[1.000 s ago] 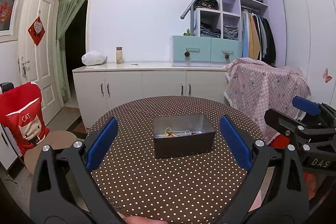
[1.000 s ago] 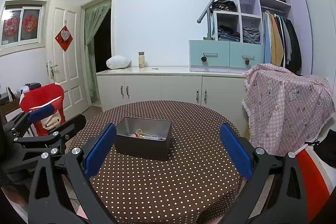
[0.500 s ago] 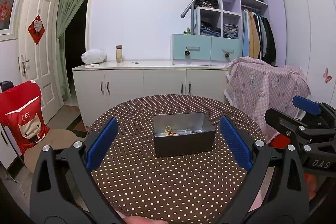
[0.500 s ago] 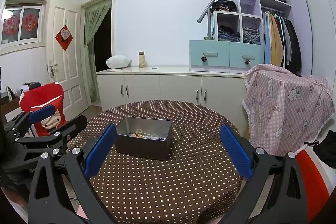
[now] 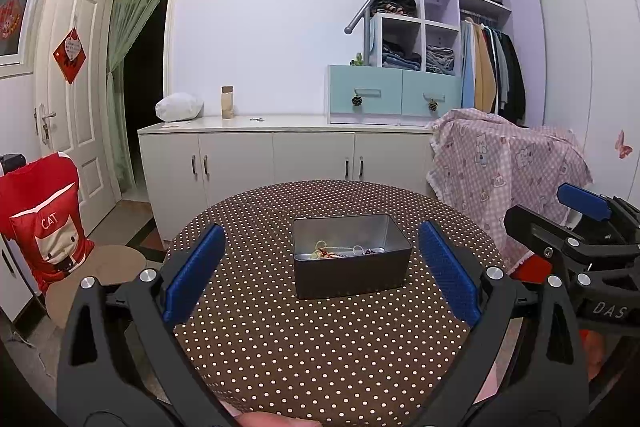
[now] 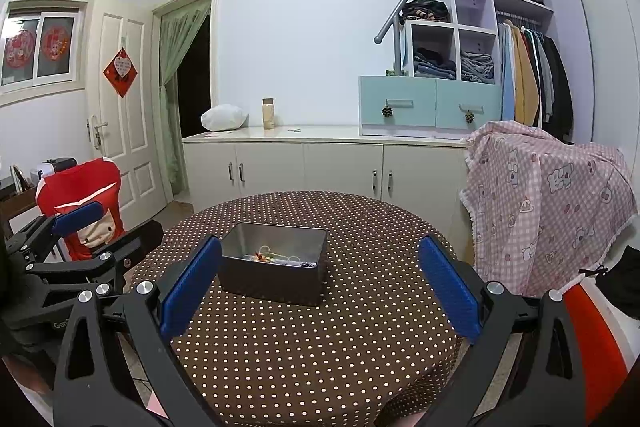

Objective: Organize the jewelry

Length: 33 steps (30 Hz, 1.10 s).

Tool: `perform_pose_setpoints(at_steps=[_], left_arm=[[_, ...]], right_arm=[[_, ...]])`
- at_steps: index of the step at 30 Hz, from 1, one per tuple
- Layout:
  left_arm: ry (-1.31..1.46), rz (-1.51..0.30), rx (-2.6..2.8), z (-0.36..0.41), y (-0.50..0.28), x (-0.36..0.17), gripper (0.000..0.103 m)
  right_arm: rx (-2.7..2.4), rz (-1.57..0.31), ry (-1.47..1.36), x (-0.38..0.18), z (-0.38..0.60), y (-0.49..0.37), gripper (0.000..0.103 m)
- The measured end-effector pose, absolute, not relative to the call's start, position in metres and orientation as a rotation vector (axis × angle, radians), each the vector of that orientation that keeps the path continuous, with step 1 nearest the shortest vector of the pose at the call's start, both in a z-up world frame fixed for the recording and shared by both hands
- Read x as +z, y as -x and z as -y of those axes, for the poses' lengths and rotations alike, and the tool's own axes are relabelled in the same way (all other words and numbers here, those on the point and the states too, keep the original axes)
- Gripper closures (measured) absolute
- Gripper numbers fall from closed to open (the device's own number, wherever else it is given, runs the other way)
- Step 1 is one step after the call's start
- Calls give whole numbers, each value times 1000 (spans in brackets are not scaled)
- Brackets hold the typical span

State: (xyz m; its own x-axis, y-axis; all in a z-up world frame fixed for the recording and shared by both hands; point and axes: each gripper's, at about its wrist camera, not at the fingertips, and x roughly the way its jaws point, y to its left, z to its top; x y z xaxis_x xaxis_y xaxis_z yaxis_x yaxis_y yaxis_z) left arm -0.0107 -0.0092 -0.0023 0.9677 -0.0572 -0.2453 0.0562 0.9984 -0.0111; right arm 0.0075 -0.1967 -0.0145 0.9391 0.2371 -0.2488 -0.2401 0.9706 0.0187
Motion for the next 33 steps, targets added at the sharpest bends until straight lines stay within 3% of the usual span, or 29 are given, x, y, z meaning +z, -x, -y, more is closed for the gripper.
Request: perform_pose_setpoints(at_steps=[33], left_arm=[[4,-258,-58,8,10,-5,8]], right_arm=[[244,-258,11,-16,196,-10,8]])
